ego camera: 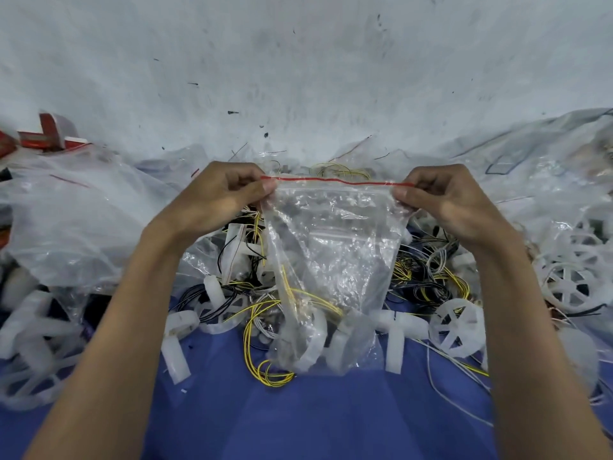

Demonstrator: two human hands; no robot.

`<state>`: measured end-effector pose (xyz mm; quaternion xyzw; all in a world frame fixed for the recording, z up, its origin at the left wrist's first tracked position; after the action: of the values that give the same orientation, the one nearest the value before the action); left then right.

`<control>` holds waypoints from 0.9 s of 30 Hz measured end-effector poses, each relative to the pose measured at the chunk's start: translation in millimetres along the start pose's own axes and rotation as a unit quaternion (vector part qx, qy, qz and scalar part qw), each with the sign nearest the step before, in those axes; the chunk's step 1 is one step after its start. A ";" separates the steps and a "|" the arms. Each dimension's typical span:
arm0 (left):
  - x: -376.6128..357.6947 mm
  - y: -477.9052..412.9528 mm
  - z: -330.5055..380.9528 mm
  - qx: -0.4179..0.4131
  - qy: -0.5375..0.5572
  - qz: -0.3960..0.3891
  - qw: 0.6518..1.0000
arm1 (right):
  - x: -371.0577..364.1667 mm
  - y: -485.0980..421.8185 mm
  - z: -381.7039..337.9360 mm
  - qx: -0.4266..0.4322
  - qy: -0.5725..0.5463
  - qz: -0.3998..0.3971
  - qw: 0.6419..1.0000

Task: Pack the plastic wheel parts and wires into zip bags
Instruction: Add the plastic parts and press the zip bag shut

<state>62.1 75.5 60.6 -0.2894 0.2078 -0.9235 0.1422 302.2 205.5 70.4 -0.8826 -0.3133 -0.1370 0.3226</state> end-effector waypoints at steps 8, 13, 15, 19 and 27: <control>4.7 0.3 -2.0 -0.036 -0.025 0.072 0.996 | 2.2 1.4 8.0 -0.028 -0.024 -0.008 0.999; 7.5 0.2 -8.5 -0.013 0.007 0.049 0.999 | 2.9 2.9 7.7 -0.022 -0.019 0.005 1.000; 8.5 1.1 -9.6 -0.015 0.005 0.044 0.999 | 2.0 2.6 7.4 -0.010 -0.022 0.016 1.000; 6.8 0.6 -6.1 -0.036 -0.009 0.048 0.998 | 2.5 0.5 8.7 0.031 -0.018 0.037 0.999; -1.3 -0.5 -4.6 -0.016 0.030 0.037 0.999 | -4.8 -1.3 7.3 0.020 0.002 -0.009 1.000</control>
<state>60.3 77.9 56.8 -0.2558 0.2373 -0.9224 0.1655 298.0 208.8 63.5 -0.8728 -0.3235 -0.1350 0.3395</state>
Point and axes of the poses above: each hand's wrist, its own y-axis away from the middle knuckle, its own x-axis out of the back of the hand, z = x × y, the point moved 4 cm from there along -y, towards the middle knuckle, and after that the axes turned 3 degrees about -z, right-handed, at the moved point
